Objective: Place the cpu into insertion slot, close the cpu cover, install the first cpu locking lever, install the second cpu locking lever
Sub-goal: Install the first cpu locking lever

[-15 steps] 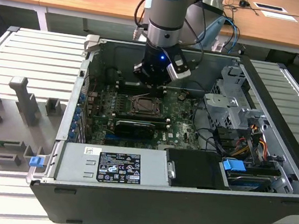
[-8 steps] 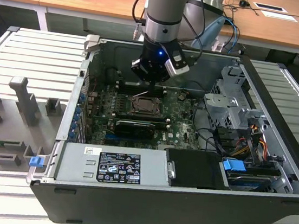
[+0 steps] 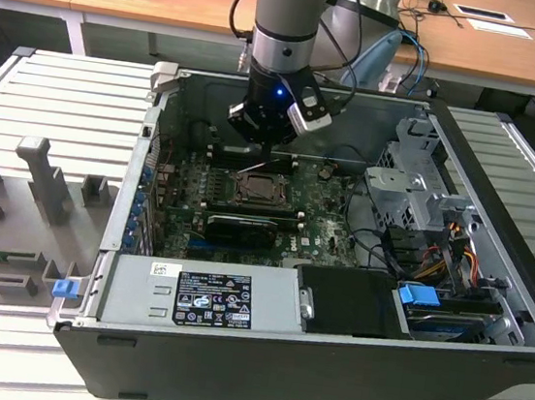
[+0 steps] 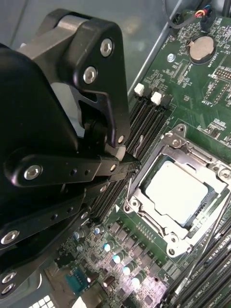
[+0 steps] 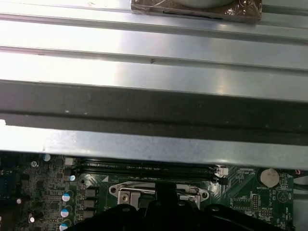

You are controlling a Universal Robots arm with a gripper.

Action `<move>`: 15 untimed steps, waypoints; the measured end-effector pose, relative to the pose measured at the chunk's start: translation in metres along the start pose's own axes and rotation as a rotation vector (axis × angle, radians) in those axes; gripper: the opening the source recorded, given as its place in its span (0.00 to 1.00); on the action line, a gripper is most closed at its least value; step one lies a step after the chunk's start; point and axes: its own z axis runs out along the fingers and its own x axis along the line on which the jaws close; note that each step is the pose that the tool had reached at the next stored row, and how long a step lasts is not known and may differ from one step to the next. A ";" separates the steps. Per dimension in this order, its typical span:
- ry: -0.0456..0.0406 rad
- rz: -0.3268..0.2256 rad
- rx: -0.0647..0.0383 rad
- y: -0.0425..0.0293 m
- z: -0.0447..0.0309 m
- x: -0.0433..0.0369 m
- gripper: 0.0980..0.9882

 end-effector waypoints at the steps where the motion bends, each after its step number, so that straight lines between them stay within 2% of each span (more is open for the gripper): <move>1: -0.0001 0.000 -0.002 0.0000 0.0000 0.0002 0.01; 2: -0.0009 0.000 -0.014 0.0000 0.0002 0.0005 0.01; 5: -0.0055 0.003 -0.084 -0.0001 0.0015 0.0008 0.01; 6: -0.0066 0.003 -0.102 -0.0001 0.0016 0.0008 0.01; 8: -0.0076 0.004 -0.113 -0.0001 0.0030 0.0008 0.01; 12: -0.0077 0.000 -0.113 -0.0005 0.0050 0.0004 0.01; 15: -0.0077 0.000 -0.113 -0.0060 0.0046 0.0008 0.01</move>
